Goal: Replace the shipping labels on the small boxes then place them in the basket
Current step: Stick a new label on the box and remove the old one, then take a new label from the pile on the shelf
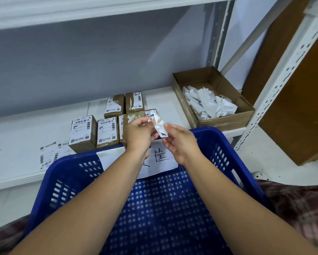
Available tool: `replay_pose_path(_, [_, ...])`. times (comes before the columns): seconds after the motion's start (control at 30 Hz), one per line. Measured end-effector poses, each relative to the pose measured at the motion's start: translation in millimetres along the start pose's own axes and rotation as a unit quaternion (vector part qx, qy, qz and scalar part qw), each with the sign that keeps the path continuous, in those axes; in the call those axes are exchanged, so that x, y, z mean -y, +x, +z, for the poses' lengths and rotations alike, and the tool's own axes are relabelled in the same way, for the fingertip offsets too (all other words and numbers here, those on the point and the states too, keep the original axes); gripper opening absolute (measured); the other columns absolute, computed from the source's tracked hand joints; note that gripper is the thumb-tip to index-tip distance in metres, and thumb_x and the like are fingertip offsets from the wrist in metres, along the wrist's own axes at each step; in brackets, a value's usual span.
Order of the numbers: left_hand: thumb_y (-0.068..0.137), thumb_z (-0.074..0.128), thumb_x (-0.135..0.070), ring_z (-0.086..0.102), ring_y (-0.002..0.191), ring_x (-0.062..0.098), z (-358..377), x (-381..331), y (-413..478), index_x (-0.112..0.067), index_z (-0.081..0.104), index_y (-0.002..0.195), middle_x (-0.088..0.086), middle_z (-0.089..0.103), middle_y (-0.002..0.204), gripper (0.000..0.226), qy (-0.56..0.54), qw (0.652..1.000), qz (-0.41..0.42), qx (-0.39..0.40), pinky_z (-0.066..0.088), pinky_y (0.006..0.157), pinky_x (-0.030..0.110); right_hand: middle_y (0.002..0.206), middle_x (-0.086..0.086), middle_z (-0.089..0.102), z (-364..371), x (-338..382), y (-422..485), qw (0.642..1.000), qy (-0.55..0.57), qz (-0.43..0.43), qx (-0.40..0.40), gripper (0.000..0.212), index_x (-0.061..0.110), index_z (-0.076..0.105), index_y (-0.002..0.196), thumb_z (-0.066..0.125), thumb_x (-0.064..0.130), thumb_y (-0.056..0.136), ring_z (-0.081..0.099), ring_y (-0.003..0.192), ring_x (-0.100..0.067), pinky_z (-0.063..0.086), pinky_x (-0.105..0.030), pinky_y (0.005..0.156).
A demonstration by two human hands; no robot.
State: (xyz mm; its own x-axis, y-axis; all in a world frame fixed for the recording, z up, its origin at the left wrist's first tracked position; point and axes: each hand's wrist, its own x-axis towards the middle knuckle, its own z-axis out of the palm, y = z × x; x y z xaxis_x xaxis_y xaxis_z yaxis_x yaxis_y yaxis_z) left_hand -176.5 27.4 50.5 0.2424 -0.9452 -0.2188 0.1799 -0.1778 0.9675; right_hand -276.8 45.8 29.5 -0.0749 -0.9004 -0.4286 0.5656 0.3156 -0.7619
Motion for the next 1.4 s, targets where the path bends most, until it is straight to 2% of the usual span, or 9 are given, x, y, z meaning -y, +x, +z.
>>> replay_pose_path(0.27, [0.087,0.067,-0.024,0.061,0.102,0.018,27,10,14,-0.017,0.05,0.134,0.003,0.062,0.117,0.051,0.18,0.979,0.022,0.091,0.051,0.09,0.04,0.069,-0.005,0.059,-12,21,20,0.98,0.094,-0.043,-0.168,0.011,0.006,0.063,0.081,0.06,0.0,0.09,0.049,0.052,-0.011,0.046,-0.017,0.05])
replay_pose_path(0.4, [0.087,0.066,-0.02,0.057,0.109,0.024,26,23,23,-0.021,0.043,0.138,0.004,0.055,0.122,0.055,0.224,0.971,0.011,0.085,0.047,0.097,0.043,0.078,-0.001,0.065,-41,39,49,0.948,-0.084,-0.16,-0.263,0.007,0.012,0.067,0.088,0.062,0.01,0.092,0.058,0.067,-0.018,0.054,-0.03,0.064])
replay_pose_path(0.5, [0.088,0.062,-0.015,0.059,0.104,0.024,24,36,25,-0.023,0.056,0.114,0.005,0.055,0.118,0.027,0.233,0.967,0.009,0.105,0.048,0.087,0.036,0.108,-0.004,0.07,-62,52,68,0.869,-0.313,-0.247,-0.292,0.021,0.012,0.069,0.114,0.057,0.018,0.097,0.063,0.094,-0.017,0.049,-0.027,0.089])
replay_pose_path(0.6, [0.09,0.057,-0.012,0.058,0.098,0.022,26,47,29,-0.024,0.057,0.104,0.004,0.055,0.114,0.019,0.225,0.968,0.015,0.114,0.046,0.077,0.031,0.145,-0.01,0.044,-80,59,87,0.783,-0.485,-0.28,-0.271,0.043,0.01,0.045,0.144,0.049,0.018,0.102,0.047,0.129,-0.022,0.035,-0.027,0.106])
replay_pose_path(0.73, [0.093,0.051,-0.01,0.057,0.081,0.018,29,54,34,-0.023,0.058,0.099,0.003,0.057,0.103,0.016,0.221,0.967,0.013,0.129,0.043,0.07,0.03,0.152,-0.015,0.025,-98,48,106,0.675,-0.652,-0.268,-0.217,0.056,0.007,0.027,0.151,0.042,0.03,0.103,0.032,0.137,-0.031,0.03,-0.039,0.111])
replay_pose_path(0.9, [0.094,0.049,-0.008,0.058,0.073,0.013,28,61,38,-0.018,0.061,0.098,-0.001,0.059,0.093,0.016,0.242,0.957,0.003,0.159,0.044,0.075,0.029,0.147,-0.011,0.034,-116,39,119,0.489,-0.83,-0.183,-0.197,0.06,0.013,0.049,0.136,0.026,0.055,0.101,0.027,0.14,-0.029,0.001,-0.052,0.118])
replay_pose_path(1.17, [0.096,0.048,-0.013,0.06,0.074,0.011,19,73,37,-0.015,0.064,0.096,-0.004,0.061,0.093,0.016,0.254,0.954,-0.031,0.154,0.047,0.073,0.029,0.11,-0.014,0.064,-109,40,122,0.589,-0.76,-0.208,-0.181,0.046,0.011,0.043,0.128,0.045,0.046,0.098,0.054,0.113,-0.032,0.022,-0.046,0.109])
replay_pose_path(1.27, [0.096,0.048,-0.013,0.06,0.075,0.012,18,73,35,-0.015,0.064,0.094,-0.001,0.061,0.095,0.016,0.254,0.954,-0.038,0.156,0.048,0.076,0.031,0.132,-0.015,0.045,-108,46,123,0.651,-0.711,-0.208,-0.165,0.051,0.004,0.053,0.125,0.057,0.045,0.094,0.05,0.117,-0.033,0.037,-0.04,0.106])
replay_pose_path(1.4, [0.095,0.049,-0.013,0.06,0.074,0.013,15,68,34,-0.016,0.064,0.089,0.002,0.062,0.095,0.017,0.25,0.955,-0.032,0.154,0.047,0.073,0.029,0.127,-0.014,0.042,-105,48,120,0.632,-0.708,-0.254,-0.185,0.044,0.008,0.061,0.119,0.059,0.043,0.094,0.036,0.123,-0.031,0.033,-0.036,0.105])
